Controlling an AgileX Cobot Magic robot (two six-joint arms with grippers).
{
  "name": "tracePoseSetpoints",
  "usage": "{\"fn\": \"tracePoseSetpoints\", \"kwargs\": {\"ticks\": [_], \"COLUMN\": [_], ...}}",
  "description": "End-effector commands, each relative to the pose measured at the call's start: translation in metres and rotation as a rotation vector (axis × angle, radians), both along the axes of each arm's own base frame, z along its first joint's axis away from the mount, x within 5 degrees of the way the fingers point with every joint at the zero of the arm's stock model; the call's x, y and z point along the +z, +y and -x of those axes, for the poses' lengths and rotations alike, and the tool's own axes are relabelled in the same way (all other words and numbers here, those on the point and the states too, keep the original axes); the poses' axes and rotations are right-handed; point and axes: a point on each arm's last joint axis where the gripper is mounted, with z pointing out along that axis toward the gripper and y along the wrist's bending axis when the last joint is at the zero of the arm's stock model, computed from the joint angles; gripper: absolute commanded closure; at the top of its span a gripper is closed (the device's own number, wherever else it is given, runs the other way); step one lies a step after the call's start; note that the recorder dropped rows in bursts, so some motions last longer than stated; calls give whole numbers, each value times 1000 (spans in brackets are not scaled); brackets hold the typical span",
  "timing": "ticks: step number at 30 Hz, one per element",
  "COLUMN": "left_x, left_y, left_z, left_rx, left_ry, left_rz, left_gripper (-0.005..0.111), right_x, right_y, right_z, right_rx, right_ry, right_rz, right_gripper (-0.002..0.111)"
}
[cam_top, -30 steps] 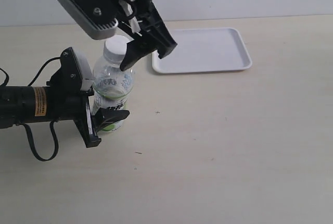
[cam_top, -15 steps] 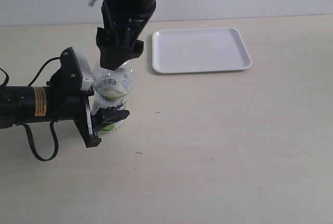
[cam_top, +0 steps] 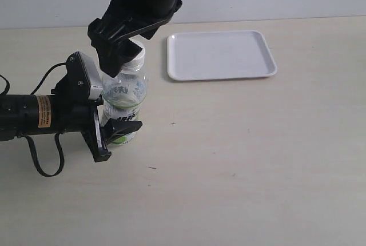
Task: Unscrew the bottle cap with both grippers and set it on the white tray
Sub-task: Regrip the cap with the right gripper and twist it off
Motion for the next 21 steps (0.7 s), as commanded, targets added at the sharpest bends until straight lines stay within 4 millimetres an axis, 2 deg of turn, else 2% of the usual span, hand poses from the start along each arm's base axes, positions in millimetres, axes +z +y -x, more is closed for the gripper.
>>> {"fn": "tracePoseSetpoints", "kwargs": {"ticks": [1, 16, 18, 21], "left_x": [7, 7, 7, 7], "left_y": [-3, -3, -3, -3], "left_z": [-2, -2, -2, -2], "left_rx": [1, 0, 0, 0], "left_ry": [-21, -20, -20, -20], "left_rz": [46, 46, 46, 46], "left_gripper": [107, 107, 107, 107], "right_x": [2, 1, 1, 2], "right_y": [-1, -3, -3, -2], "right_z": [3, 3, 3, 3], "right_rx": [-35, -37, -37, -60], "right_ry": [34, 24, 28, 37], "right_rz": [9, 27, 22, 14], "right_gripper": [24, 25, 30, 47]}}
